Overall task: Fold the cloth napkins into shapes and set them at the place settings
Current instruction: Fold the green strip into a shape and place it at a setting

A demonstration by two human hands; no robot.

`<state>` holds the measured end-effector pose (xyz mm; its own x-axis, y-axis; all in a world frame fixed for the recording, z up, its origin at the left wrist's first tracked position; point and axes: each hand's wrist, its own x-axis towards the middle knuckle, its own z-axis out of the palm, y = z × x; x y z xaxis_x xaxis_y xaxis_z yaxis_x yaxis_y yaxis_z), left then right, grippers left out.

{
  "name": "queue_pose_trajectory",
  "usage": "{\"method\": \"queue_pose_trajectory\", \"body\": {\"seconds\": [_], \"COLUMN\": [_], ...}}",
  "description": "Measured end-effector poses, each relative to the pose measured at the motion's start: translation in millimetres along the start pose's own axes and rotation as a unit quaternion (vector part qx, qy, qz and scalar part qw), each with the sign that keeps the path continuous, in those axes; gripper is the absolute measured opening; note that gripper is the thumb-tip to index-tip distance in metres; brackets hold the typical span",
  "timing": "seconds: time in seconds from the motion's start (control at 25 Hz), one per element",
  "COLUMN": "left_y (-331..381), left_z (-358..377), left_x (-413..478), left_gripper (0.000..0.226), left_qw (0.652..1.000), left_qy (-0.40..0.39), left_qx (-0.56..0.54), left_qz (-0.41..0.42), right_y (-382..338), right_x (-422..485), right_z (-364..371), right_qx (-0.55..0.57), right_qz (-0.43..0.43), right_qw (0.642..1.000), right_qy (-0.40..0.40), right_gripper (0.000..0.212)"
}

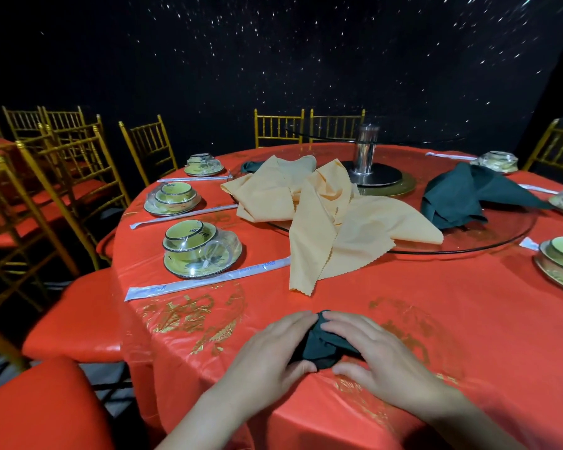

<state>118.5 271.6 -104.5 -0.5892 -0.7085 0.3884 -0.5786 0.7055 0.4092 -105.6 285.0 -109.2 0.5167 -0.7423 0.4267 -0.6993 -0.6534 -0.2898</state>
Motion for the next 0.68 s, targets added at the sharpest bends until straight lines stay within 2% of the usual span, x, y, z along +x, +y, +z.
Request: {"method": "queue_pose_trajectory", "body": {"seconds": [0.08,0.16,0.2,0.24,0.28,0.32,0.4,0.44,0.52,0.6,0.68], "left_y": [0.6,7.5,7.9,8.0,7.0,6.9,7.0,6.8,8.0,7.9,7.8], "left_z": [-3.3,-11.9,-15.4,-19.0,-21.2,-22.0,-21.3,-20.8,-21.1,-22.7,-27.4], "left_x": [7.2,21.2,28.5,34.1,36.2,36.4,34.7,34.4,34.8,34.9,33.3], "left_gripper": [0.056,0.034,0.031,0.043,0.053,0.053,0.036,0.029,0.025,0.022,0.019], "left_qw": [0.996,0.975,0.954,0.934,0.914,0.898,0.877,0.867,0.842,0.816,0.793], "left_qy": [0.006,0.046,0.057,0.05,0.023,-0.009,-0.063,-0.07,-0.055,-0.033,-0.019], "left_qx": [-0.08,-0.19,-0.249,-0.293,-0.328,-0.349,-0.361,-0.366,-0.395,-0.43,-0.463], "left_qz": [-0.029,-0.108,-0.156,-0.2,-0.238,-0.267,-0.309,-0.33,-0.363,-0.384,-0.395], "right_y": [-4.1,-9.8,-11.8,-11.9,-12.9,-13.6,-11.3,-8.6,-7.4,-15.0,-29.0], "right_x": [4.5,13.2,19.4,26.1,32.1,36.7,39.8,38.8,36.0,34.5,33.5], "right_z": [-3.8,-12.7,-16.8,-19.7,-22.6,-24.1,-22.6,-20.1,-17.0,-19.1,-20.1], "right_qx": [0.082,0.217,0.268,0.298,0.31,0.315,0.283,0.235,0.138,0.104,0.089], "right_qz": [0.052,0.143,0.179,0.213,0.249,0.284,0.328,0.332,0.316,0.231,0.148], "right_qw": [0.995,0.964,0.944,0.928,0.916,0.905,0.901,0.912,0.938,0.966,0.984], "right_qy": [0.028,0.064,0.072,0.071,0.051,0.019,-0.034,-0.045,-0.018,0.046,0.034], "right_gripper": [0.051,0.041,0.031,0.019,0.01,0.008,0.016,0.02,0.019,0.028,0.034]}}
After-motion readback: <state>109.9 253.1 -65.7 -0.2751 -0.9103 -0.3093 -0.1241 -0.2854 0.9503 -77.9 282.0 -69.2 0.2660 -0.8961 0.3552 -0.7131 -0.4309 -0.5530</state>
